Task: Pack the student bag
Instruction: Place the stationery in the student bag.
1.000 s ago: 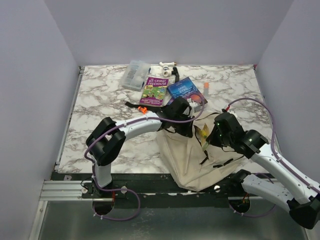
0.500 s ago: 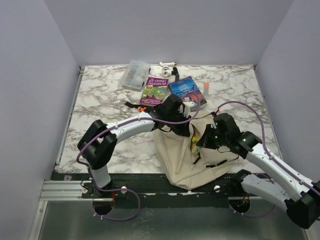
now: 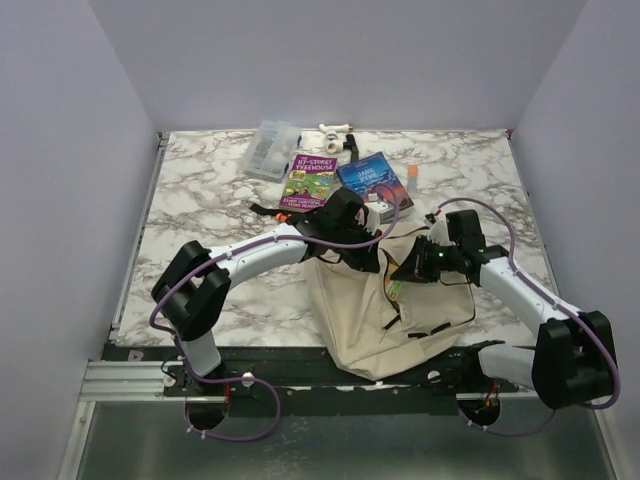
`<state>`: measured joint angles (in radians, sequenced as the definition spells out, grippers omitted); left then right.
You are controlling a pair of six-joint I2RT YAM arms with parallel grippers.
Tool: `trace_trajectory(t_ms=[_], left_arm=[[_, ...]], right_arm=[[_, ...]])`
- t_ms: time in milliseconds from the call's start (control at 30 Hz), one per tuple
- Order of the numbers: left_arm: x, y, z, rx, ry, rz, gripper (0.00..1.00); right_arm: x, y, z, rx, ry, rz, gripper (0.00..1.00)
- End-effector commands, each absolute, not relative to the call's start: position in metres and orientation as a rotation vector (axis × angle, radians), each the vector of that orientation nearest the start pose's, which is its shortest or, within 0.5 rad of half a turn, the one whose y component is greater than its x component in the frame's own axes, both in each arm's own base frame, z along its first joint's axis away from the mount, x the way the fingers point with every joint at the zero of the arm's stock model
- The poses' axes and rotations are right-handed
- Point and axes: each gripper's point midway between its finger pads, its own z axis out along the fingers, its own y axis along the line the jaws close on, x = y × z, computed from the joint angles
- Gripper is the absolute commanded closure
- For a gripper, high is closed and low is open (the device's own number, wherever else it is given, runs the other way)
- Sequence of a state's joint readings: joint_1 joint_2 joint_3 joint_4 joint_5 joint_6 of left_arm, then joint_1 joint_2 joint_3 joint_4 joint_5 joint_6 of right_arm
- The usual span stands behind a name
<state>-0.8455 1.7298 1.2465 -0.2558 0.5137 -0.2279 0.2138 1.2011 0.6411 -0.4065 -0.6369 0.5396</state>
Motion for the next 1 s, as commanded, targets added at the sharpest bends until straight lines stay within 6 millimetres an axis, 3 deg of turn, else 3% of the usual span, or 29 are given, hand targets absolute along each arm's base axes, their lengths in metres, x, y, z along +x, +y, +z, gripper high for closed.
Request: trace_trajectory(t_ms=[0, 133, 233, 333, 467, 533, 733, 800, 967], left_arm=[[0.217, -0.412, 0.167, 1.063, 2.121, -1.224, 1.0], [0.218, -0.415, 0.171, 1.052, 2.131, -1.24, 1.0], [0.221, -0.418, 0.173, 1.036, 2.138, -1.245, 1.0], [0.218, -0.418, 0.174, 1.033, 2.139, -1.266, 1.0], [0.219, -0.418, 0.168, 1.02, 2.162, -1.263, 1.0], [0.219, -0.417, 0.166, 1.015, 2.169, -1.259, 1.0], [0.222, -0.421, 0.17, 0.984, 2.177, -1.271, 1.0], [0.224, -0.422, 0.169, 0.982, 2.18, -1.265, 1.0], [0.223, -0.423, 0.172, 0.983, 2.185, -1.271, 1.0]], right_arm=[[0.246, 0.184, 0.12, -0.031, 2.428, 1.158, 0.99], [0.242, 0.19, 0.103, -0.008, 2.434, 1.237, 0.99], [0.224, 0.192, 0.079, 0.118, 2.551, 1.303, 0.88], [0.213, 0.184, 0.076, 0.185, 2.609, 1.235, 0.66], [0.229, 0.158, 0.088, 0.27, 2.596, 0.95, 0.36], [0.238, 0.145, 0.091, 0.291, 2.581, 0.833, 0.3], [0.251, 0.14, 0.09, 0.266, 2.571, 0.767, 0.34], [0.254, 0.142, 0.086, 0.253, 2.574, 0.771, 0.46], [0.239, 0.154, 0.067, 0.249, 2.636, 0.86, 0.63]])
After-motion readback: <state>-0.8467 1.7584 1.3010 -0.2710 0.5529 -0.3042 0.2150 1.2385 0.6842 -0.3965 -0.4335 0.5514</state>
